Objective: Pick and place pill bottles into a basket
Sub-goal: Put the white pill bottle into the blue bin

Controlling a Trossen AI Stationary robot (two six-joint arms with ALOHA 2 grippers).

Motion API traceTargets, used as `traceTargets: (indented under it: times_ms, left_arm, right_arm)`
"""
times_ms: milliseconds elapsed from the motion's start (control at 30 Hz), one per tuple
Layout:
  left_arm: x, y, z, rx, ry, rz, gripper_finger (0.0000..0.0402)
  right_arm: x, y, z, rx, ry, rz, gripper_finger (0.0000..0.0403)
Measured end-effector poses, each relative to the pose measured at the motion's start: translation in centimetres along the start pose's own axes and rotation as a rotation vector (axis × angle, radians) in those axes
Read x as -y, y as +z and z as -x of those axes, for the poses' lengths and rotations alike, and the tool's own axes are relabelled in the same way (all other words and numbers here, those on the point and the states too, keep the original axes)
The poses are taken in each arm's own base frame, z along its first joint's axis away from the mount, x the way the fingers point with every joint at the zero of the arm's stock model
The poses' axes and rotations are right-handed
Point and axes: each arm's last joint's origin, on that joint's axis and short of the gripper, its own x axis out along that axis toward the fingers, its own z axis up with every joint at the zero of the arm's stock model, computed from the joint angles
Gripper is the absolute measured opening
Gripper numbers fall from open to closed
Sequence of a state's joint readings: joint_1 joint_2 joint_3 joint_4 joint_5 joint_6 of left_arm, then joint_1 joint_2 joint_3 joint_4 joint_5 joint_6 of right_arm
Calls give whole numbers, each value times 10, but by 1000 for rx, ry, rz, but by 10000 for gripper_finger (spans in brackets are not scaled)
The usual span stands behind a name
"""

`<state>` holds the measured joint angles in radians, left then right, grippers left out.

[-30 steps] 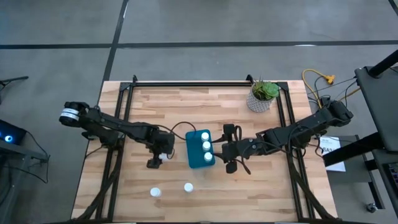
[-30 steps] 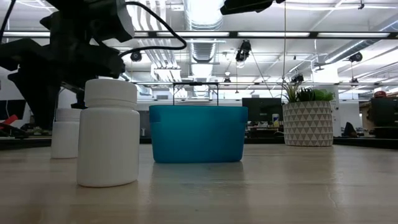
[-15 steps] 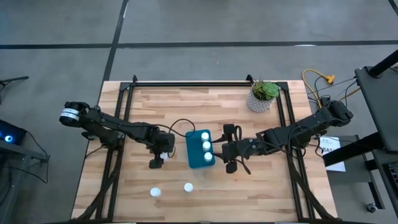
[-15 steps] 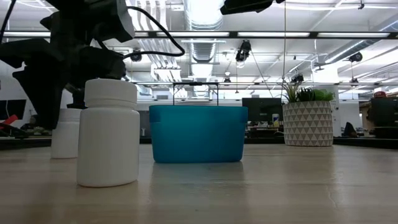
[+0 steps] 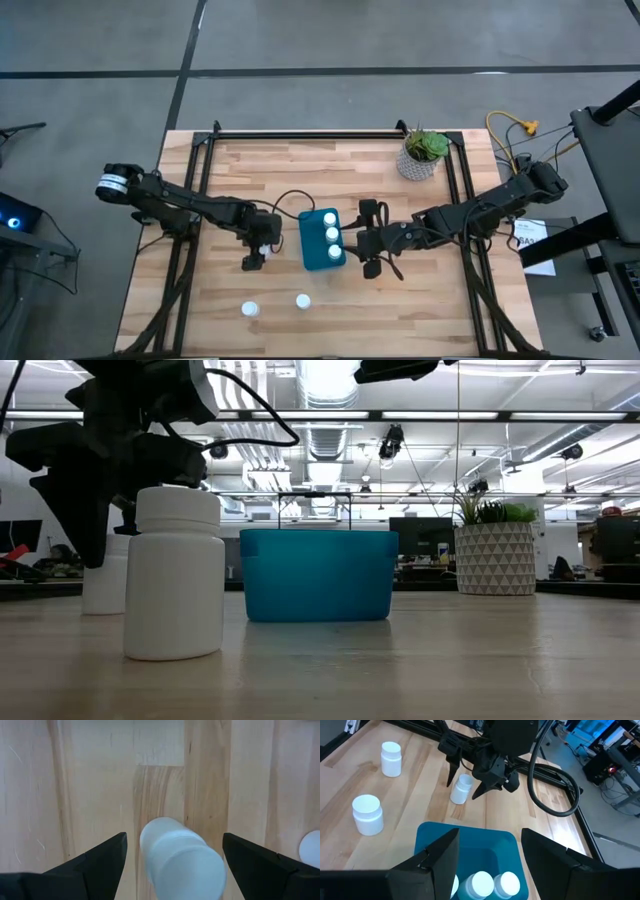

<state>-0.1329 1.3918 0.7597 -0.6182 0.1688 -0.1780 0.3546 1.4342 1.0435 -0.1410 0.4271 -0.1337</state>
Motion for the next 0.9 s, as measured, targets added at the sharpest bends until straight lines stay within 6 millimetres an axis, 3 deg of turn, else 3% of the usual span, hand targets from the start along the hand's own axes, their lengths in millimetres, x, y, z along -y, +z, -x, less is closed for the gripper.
traceTargets:
  times_ms: [233,667,900]
  left_arm:
    - [0,0,0,0,0,1,296]
    - [0,0,0,1,-1,0,166]
    - [0,0,0,1,-1,-1,183]
  right_arm:
    - [0,0,0,0,0,-2,205]
    - [0,0,0,0,0,0,205]
    - [0,0,0,1,-1,0,206]
